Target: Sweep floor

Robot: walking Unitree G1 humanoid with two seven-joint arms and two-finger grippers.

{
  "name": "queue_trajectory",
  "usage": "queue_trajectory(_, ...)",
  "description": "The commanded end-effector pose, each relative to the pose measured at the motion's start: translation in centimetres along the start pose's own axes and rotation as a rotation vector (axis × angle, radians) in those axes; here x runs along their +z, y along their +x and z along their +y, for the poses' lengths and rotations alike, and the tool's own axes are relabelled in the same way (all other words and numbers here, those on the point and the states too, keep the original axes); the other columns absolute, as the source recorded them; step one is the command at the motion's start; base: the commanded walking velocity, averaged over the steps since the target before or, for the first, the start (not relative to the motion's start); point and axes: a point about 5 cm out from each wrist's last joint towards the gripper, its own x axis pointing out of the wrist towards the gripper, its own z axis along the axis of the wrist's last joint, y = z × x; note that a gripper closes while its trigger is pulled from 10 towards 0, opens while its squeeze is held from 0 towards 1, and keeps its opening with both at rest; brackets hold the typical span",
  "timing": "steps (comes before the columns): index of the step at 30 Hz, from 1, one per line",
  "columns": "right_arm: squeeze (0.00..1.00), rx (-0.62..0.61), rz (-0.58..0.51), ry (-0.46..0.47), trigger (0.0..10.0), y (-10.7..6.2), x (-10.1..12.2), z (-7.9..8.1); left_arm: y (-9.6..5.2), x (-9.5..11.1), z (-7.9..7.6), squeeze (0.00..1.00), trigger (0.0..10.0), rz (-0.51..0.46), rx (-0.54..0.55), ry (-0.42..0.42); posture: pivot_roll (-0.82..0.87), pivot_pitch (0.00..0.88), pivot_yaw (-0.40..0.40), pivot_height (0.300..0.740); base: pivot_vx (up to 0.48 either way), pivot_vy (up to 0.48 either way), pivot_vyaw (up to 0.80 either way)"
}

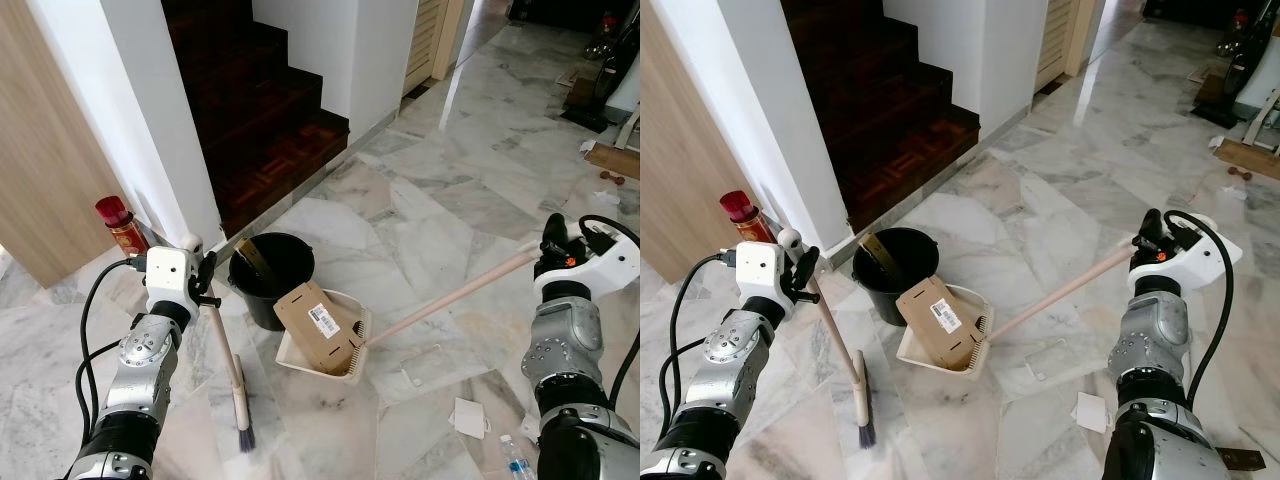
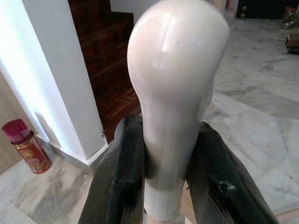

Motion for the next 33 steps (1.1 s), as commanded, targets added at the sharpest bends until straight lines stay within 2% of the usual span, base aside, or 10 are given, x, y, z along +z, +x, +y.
queue_trajectory(1, 0.00, -0.011, -0.096, 0.034, 10.0, 0.8, 2.0, 0.2, 0.1, 0.5, 0.5, 0.00, 10.0, -0.027, 0.008, 0.022, 0.04, 0.052, 0.014, 0.740, 0.000, 0.000, 0.00)
queue_trajectory(12, 0.00, -0.047, -0.131, 0.011, 10.0, 0.8, 3.3, -1.4, 0.2, 0.5, 0.4, 0.00, 10.0, -0.026, 0.002, 0.030, 0.04, 0.056, 0.016, 0.740, 0.000, 0.000, 0.00)
queue_trajectory(15, 0.00, -0.047, -0.139, 0.021, 10.0, 0.9, 3.4, -1.2, 0.2, 0.5, 0.4, 0.00, 10.0, -0.025, 0.000, 0.032, 0.04, 0.057, 0.017, 0.740, 0.000, 0.000, 0.00)
queue_trajectory(22, 0.00, -0.014, -0.161, 0.082, 10.0, 1.3, 3.4, 0.2, 0.2, 0.5, 0.2, 0.00, 10.0, -0.026, -0.008, 0.036, 0.04, 0.056, 0.018, 0.740, 0.000, 0.000, 0.00)
queue_trajectory(24, 0.00, 0.005, -0.172, 0.133, 10.0, 1.4, 3.4, 0.9, 0.2, 0.5, 0.2, 0.00, 10.0, -0.026, -0.010, 0.038, 0.05, 0.057, 0.018, 0.740, 0.000, 0.000, 0.00)
queue_trajectory(27, 0.00, 0.035, -0.180, 0.129, 10.0, 1.5, 3.4, 1.8, 0.1, 0.4, 0.1, 0.00, 10.0, -0.024, -0.012, 0.039, 0.05, 0.058, 0.017, 0.740, 0.000, 0.000, 0.00)
queue_trajectory(33, 0.00, 0.031, -0.194, 0.101, 10.0, 1.6, 3.9, 1.4, 0.1, 0.3, 0.0, 0.00, 10.0, -0.022, -0.016, 0.044, 0.04, 0.059, 0.016, 0.740, 0.000, 0.000, 0.00)
